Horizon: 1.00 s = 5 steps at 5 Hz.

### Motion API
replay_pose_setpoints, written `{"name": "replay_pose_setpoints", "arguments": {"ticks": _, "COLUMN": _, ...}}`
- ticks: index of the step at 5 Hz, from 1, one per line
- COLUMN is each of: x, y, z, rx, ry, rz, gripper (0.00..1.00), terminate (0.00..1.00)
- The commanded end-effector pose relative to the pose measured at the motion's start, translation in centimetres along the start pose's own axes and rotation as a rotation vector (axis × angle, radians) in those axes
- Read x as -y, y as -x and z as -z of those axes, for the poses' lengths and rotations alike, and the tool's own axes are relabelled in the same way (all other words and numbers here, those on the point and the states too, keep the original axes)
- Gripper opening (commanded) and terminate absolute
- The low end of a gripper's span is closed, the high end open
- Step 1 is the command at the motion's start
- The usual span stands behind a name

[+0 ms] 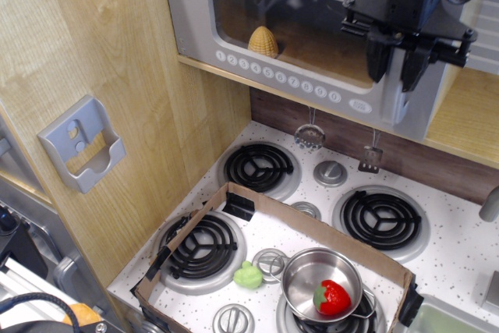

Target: Open microwave

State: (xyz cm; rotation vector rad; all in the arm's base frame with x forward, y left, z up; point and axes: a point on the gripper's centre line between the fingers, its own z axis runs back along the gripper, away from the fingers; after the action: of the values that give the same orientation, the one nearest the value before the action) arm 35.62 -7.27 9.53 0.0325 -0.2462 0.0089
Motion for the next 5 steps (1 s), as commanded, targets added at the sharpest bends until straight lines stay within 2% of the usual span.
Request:
{"name": "replay_pose_setpoints", "arguments": {"ticks": 1, "x": -0.3, "y": 2.7, "z": -1.2, "rx": 0.026, "ry": 0.016, "rz": -0.106, "gripper": 0.0, "terminate": 0.0}}
{"name": "replay_pose_setpoints", "arguments": {"ticks": 2, "x": -0.1, "y": 3.7, "z": -2.1, "rx": -0.004, "ry": -0.019, "rz": -0.124, "gripper": 1.0, "terminate": 0.0}}
{"name": "replay_pose_setpoints", "arguments": {"ticks": 3, "x": 0.2, "y": 6.5, "z": -2.5, "rx": 0.022, "ry": -0.043, "rz": -0.194, "gripper": 1.0, "terminate": 0.0}}
{"name": "replay_pose_setpoints", "arguments": {"ticks": 4, "x": 1.4, "y": 11.3, "z": -1.6, "rx": 0.09, "ry": -0.044, "rz": -0.33, "gripper": 1.0, "terminate": 0.0}}
{"name": "replay_pose_setpoints", "arguments": {"ticks": 5, "x": 5.1, "y": 14.3, "z": 0.1, "rx": 0.112, "ry": -0.048, "rz": -0.464, "gripper": 1.0, "terminate": 0.0}}
